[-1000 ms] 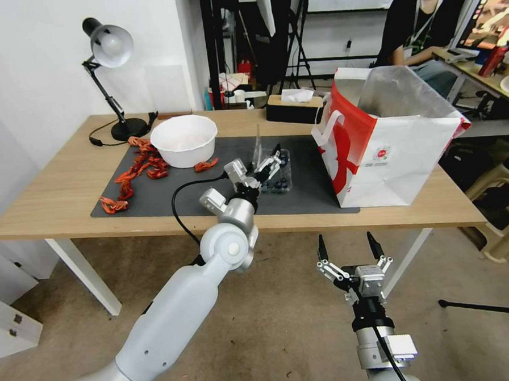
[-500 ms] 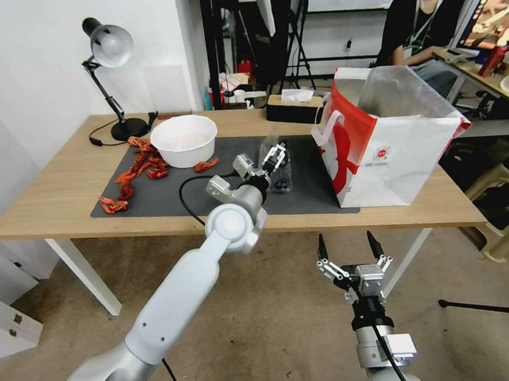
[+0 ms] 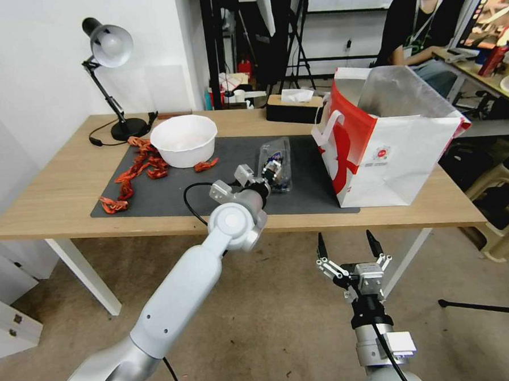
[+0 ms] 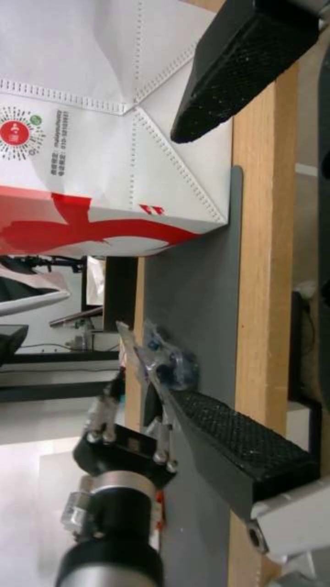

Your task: Close the takeout container lid, then place the container into the takeout bag.

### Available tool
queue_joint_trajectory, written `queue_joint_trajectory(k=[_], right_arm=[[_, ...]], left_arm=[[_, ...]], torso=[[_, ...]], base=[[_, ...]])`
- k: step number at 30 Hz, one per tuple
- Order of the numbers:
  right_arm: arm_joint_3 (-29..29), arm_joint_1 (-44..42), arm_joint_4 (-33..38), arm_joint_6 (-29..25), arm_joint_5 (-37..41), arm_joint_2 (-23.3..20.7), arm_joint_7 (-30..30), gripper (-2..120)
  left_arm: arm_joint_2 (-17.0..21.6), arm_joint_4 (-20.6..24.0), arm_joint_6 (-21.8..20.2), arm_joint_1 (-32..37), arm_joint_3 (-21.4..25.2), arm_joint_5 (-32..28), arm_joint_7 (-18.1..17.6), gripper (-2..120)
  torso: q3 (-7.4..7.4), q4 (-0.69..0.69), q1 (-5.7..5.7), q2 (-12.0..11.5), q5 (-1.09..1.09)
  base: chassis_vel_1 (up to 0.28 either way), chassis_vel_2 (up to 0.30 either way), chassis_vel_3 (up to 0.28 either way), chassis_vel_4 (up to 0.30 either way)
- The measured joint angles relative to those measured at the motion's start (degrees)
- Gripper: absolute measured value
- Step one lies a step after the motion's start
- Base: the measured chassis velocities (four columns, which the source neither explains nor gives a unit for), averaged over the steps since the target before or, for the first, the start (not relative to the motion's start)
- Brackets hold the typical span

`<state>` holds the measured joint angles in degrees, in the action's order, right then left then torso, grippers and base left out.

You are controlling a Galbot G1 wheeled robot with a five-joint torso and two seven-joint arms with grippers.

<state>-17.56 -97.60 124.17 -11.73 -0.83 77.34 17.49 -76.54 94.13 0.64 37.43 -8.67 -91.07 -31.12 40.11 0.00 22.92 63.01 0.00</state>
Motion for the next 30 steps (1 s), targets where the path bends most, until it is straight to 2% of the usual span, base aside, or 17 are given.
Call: queue_joint_trajectory(k=[9, 17, 21, 23, 26, 28, 30], right_arm=[[-0.37, 2.29, 0.99, 2.02, 3.72, -1.01, 0.19, 100], [-0.04, 3.53, 1.04, 3.19, 5.48, -1.09, 0.29, 100], [0.09, 5.80, 1.18, 5.23, 8.85, -1.90, 0.62, 100], [0.08, 8.22, 1.53, 8.00, 14.23, -3.46, 1.40, 100], [0.05, 10.01, 1.81, 10.30, 18.16, -4.78, 2.17, 100], [0.04, 12.68, 1.89, 13.59, 24.75, -6.68, 3.43, 100], [0.03, 13.62, 1.86, 14.52, 26.75, -7.23, 3.72, 100]], left_arm=[[0.51, -0.66, -0.83, 0.00, -2.18, 4.15, -0.59, 0], [0.67, -1.22, -1.03, -0.16, -2.72, 4.73, -0.62, 0], [0.78, -1.48, -1.07, -0.35, -3.26, 5.38, -0.62, 0], [0.79, -1.65, -1.08, -0.69, -3.77, 5.64, -0.57, 0], [0.79, -1.83, -1.07, -0.90, -4.12, 5.92, -0.46, 0], [0.80, -2.05, -1.01, -1.15, -4.50, 6.35, -0.34, 0], [0.80, -2.09, -0.99, -1.18, -4.56, 6.43, -0.32, 0]], torso=[[0.00, 0.00, 0.00, 0.00, 0.00], [0.00, 0.00, 0.00, 0.00, 0.00], [0.00, 0.01, 0.00, 0.00, 0.00], [0.00, 0.00, 0.01, 0.00, 0.00], [0.00, 0.00, 0.00, 0.00, 0.00], [0.00, 0.00, 0.00, 0.00, 0.00], [0.00, 0.00, 0.00, 0.00, 0.00]], base=[[0.000, 0.000, 0.000, 0.000], [0.000, 0.000, 0.000, 0.000], [0.000, 0.000, 0.000, 0.000], [0.000, 0.000, 0.000, 0.000], [0.000, 0.000, 0.000, 0.000], [0.000, 0.000, 0.000, 0.000], [0.000, 0.000, 0.000, 0.000]])
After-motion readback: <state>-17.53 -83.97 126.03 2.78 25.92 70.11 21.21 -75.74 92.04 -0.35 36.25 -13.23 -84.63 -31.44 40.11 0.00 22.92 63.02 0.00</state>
